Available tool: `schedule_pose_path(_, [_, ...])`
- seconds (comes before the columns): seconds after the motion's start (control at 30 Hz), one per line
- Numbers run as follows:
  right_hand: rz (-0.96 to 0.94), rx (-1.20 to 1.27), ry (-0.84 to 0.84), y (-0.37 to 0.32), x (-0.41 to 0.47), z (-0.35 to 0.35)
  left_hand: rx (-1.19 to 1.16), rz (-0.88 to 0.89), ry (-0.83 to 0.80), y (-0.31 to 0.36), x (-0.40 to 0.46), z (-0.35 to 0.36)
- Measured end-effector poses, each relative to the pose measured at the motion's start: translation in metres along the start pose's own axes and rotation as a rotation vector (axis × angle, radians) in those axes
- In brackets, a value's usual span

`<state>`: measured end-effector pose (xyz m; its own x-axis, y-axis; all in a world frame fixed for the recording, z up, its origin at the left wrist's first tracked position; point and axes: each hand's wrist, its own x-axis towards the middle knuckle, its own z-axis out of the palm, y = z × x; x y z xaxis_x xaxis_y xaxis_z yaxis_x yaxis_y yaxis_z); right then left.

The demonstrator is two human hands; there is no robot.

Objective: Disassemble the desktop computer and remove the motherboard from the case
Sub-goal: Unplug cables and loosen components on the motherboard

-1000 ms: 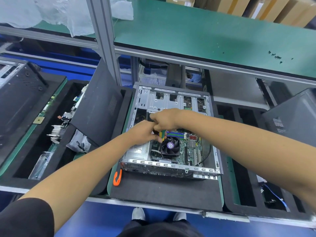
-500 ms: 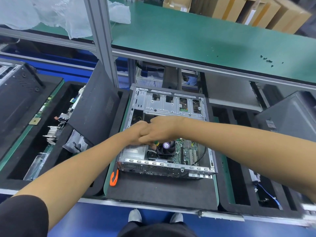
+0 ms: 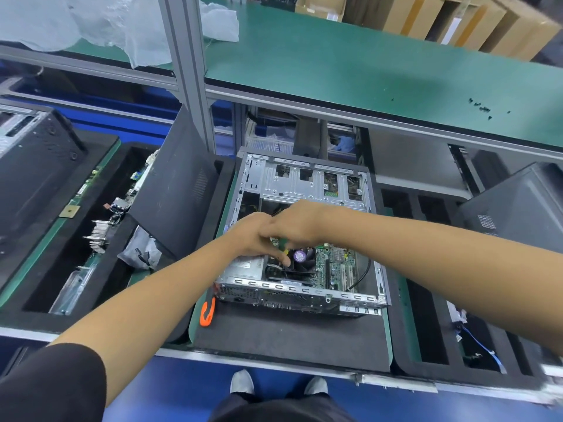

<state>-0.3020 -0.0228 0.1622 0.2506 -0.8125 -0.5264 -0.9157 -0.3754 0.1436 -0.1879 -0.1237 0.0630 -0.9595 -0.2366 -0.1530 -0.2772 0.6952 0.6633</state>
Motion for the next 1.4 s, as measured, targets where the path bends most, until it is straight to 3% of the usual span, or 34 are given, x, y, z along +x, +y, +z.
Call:
schedule_pose_path(0.07, [-0.154,-0.204,0.029,0.003,-0.002,0.001,-0.024,0.039,-0.071,-0.001,0.000,-0.004])
schedule_pose_path(0.27, [-0.315,-0.240,0.085,0.007,0.000,0.003,-0.098,0.015,-0.162,-0.004,0.002,-0.012])
schedule_pose_path(0.37, [-0.186,0.007,0.114,0.013,-0.005,0.005,-0.133,-0.002,-0.070,-0.004,-0.001,-0.005])
schedule_pose_path(0.47, [0.119,0.236,0.113,0.008,-0.003,0.009,-0.116,-0.047,-0.016,-0.004,-0.001,-0.001])
schedule_pose_path(0.57, [0.357,0.436,-0.031,0.000,0.002,0.006,0.022,0.011,-0.013,-0.001,0.000,-0.002])
schedule_pose_path(0.63, [0.408,0.581,-0.140,-0.004,0.007,0.001,0.050,0.023,0.012,-0.001,0.000,-0.001])
schedule_pose_path(0.8, [0.290,0.353,-0.099,-0.005,0.005,-0.002,0.016,-0.028,0.067,-0.002,-0.001,0.003])
schedule_pose_path(1.03, [-0.078,-0.084,-0.008,0.007,-0.001,0.000,0.036,-0.036,-0.116,0.002,0.005,-0.004])
schedule_pose_path(1.2, [-0.288,-0.434,0.057,0.008,-0.008,0.004,-0.061,0.026,-0.133,-0.001,0.002,-0.010])
schedule_pose_path(1.4, [-0.430,-0.519,0.111,0.009,-0.014,0.001,0.044,-0.003,-0.058,-0.003,0.005,-0.001])
